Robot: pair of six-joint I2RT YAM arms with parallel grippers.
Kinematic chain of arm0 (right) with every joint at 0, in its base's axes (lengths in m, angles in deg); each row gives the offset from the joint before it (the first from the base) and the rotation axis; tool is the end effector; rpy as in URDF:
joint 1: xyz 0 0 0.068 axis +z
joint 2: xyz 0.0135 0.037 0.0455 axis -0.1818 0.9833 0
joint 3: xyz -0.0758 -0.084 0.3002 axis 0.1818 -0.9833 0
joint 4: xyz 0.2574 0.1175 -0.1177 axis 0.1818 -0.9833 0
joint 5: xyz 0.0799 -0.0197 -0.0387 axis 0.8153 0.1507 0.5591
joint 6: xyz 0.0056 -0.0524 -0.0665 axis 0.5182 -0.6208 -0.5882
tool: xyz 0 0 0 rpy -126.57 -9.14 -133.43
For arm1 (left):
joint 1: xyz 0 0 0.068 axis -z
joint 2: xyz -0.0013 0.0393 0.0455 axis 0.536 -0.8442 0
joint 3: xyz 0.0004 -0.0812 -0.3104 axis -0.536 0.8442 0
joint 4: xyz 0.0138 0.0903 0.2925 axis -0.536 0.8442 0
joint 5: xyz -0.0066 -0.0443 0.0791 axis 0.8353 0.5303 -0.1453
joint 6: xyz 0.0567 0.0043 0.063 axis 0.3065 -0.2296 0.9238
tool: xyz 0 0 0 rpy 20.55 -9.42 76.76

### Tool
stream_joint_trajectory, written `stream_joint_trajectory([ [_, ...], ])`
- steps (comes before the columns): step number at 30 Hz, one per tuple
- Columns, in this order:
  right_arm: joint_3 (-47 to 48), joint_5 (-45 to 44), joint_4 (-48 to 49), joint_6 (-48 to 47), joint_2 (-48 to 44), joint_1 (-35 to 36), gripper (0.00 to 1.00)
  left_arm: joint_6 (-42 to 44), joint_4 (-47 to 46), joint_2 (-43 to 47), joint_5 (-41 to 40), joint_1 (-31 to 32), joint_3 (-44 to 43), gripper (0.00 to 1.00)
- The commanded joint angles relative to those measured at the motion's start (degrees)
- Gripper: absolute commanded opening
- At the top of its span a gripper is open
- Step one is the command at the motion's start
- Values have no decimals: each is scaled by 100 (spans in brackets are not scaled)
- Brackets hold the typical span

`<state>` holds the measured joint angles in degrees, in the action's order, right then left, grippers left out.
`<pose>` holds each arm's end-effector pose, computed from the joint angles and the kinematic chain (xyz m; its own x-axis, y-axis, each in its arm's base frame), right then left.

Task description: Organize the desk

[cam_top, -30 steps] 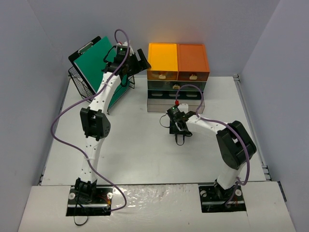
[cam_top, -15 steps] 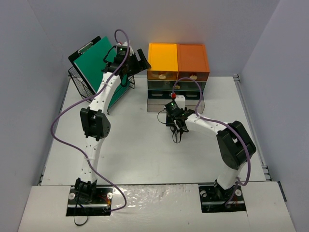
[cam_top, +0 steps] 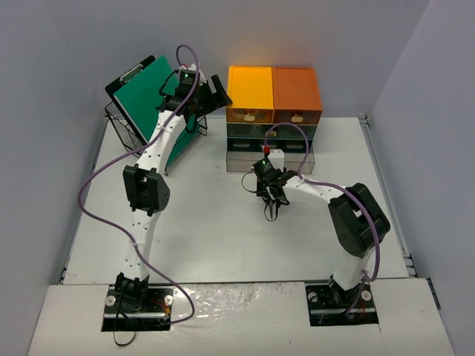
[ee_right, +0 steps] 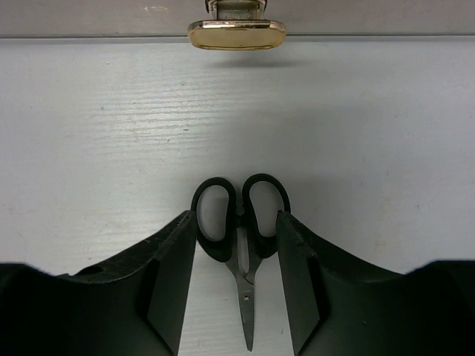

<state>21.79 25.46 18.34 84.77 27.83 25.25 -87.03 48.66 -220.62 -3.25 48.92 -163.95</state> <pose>0.3763 0.2401 0.1753 -0.6639 0.0984 -0.7413 -0.0317 0.9867 0.1594 0.6312 -0.2107 0.3733 -0.6393 -0.4414 -0.6297 0.1712 0.7167 -0.6761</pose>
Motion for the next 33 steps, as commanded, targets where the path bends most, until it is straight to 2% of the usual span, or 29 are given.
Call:
stream_joint_trajectory([
  [1, -120, -332, 163, 145, -98, -3, 43, 347, 626, 222, -489, -147, 16, 79],
  [27, -241, -139, 576, 27, 273, -4, 42, 417, 678, 240, -508, -149, 32, 79],
  [30, -293, -86, 602, 53, 351, 4, 36, 418, 687, 240, -534, -157, 24, 80],
  [32, -330, -51, 602, 99, 360, -4, 23, 426, 687, 248, -534, -157, 32, 80],
  [33, -392, -36, 602, 153, 352, 4, 20, 426, 695, 241, -534, -157, 24, 80],
])
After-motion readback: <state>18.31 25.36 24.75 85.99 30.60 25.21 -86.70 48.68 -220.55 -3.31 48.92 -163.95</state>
